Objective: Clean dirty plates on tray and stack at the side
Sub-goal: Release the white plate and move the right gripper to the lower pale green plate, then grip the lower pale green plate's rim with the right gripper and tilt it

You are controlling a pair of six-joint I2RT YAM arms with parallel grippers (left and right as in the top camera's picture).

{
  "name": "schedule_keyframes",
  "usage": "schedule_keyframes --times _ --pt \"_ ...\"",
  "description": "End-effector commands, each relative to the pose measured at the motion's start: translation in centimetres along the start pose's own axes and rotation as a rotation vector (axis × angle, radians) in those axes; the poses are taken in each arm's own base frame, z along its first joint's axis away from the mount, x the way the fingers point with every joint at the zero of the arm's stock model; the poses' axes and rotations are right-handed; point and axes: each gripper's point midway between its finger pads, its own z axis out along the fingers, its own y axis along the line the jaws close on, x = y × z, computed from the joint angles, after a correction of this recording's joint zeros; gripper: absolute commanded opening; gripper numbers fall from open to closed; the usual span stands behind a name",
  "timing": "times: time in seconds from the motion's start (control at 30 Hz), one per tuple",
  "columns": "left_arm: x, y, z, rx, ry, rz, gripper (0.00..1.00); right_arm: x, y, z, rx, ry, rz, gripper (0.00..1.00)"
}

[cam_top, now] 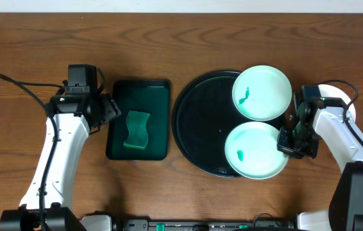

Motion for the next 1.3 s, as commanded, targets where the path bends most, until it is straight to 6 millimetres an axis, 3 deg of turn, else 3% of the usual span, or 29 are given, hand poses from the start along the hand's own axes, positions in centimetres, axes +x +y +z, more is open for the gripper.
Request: schedule_keyframes --times 0.0,0.27,0.5,0.7,1.0,1.07,1.13,1.17,1.27 --pt "-0.5 0.1 -0.3 -0.007 -0.017 -0.005 0.82 0.7 2.6 -0.3 -0.147 0.032 0.002 0.01" --pt "-0.5 0.1 -0.4 -0.007 -0.017 -0.005 0.82 2.2 9.3 -2.4 -0.51 0.117 -0.048 0.01" --pt "-0.5 0.1 -0.4 -0.007 -0.017 -0.005 0.82 0.7 13.1 -1.2 -0.433 -0.026 -0.063 0.01" --pt "-0.5 0.1 -0.4 -0.007 -0.017 -0.005 0.82 -0.6 14.2 -0.5 -0.295 -0.185 0.0 0.01" --pt "-0.5 0.1 -0.4 -0.007 -0.017 -0.005 0.82 -1.5 13.7 -0.4 -0.228 -0.263 0.016 0.03" --pt "-0.5 0.1 -0.4 -0.007 -0.017 -0.005 0.82 -1.5 13.7 -0.4 -0.225 -0.267 0.001 0.08" --pt "-0.5 0.1 -0.4 -0.007 -0.017 -0.005 0.82 -1.6 13.8 -0.5 -0.226 -0.27 -0.008 0.29" --pt "-0.5 0.1 -0.3 -0.007 -0.017 -0.005 0.82 -1.6 13.8 -0.5 -0.226 -0.274 -0.023 0.34" --pt "-0.5 0.1 -0.4 -0.007 -0.017 -0.005 0.82 -2.0 14.2 -0.7 -0.229 -0.302 -0.107 0.36"
